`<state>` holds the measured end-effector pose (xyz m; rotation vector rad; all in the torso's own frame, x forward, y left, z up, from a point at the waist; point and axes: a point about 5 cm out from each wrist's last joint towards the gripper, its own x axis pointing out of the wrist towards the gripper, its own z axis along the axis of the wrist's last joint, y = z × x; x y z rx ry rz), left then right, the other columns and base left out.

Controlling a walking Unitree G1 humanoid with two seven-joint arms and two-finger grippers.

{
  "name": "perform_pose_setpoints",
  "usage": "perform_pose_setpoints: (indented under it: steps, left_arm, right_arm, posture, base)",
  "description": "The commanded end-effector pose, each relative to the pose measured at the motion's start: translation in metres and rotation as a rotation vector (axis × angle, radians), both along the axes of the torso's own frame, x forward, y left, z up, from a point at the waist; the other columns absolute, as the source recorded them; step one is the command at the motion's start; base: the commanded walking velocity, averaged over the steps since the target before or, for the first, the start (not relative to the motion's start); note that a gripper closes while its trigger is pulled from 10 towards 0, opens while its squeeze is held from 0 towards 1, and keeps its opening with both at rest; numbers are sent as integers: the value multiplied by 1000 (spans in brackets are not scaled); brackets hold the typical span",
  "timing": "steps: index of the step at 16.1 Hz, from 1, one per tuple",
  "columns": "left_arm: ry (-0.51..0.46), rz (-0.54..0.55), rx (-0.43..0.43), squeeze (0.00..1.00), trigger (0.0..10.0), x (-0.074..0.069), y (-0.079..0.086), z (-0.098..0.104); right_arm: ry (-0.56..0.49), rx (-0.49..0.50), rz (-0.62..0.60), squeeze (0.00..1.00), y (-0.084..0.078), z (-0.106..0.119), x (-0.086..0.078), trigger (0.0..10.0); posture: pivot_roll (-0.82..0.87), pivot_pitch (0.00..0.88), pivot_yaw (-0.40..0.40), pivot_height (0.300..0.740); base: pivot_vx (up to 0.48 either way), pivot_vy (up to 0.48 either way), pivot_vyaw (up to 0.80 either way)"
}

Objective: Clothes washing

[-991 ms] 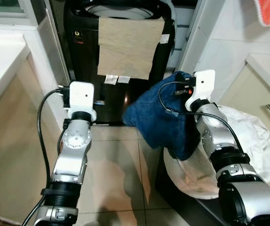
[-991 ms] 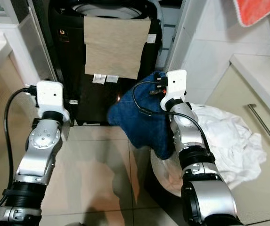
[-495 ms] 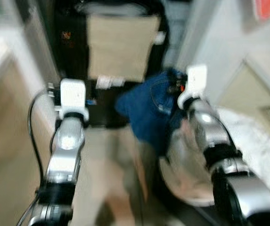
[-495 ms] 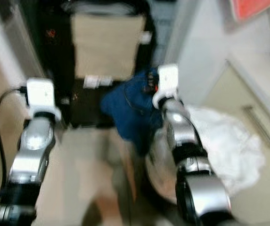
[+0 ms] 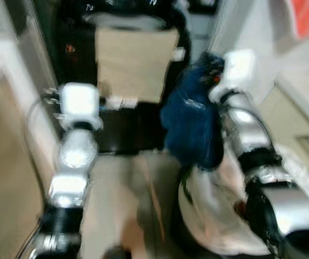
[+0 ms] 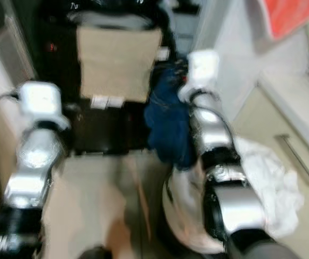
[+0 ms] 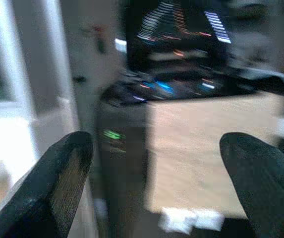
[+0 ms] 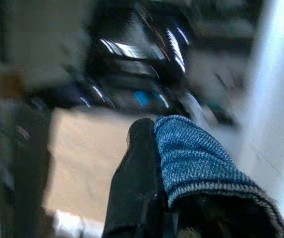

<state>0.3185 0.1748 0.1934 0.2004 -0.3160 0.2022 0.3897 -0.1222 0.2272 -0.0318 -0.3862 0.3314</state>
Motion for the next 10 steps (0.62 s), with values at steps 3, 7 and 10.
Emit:
perform_pose_setpoints:
  steps: [3, 7, 10]
  left_arm:
    - [-82, -30, 1, 0, 10000, -1, -14, 19]
    - [-63, -37, -12, 0, 10000, -1, -17, 15]
    - [-46, -45, -16, 0, 10000, -1, -19, 12]
  right_arm:
    - [-75, 10, -18, 0, -14, 21, 1, 10000]
    - [-61, 18, -3, 0, -10, 20, 2, 10000]
    - [-8, 9, -12, 0, -8, 9, 4, 10000]
  posture:
    - [33, 0, -87, 740]
    - [34, 0, -92, 740]
    - [35, 0, -93, 740]
  base:
    - [439, 0, 133]
    - [439, 0, 0]
    - [439, 0, 0]
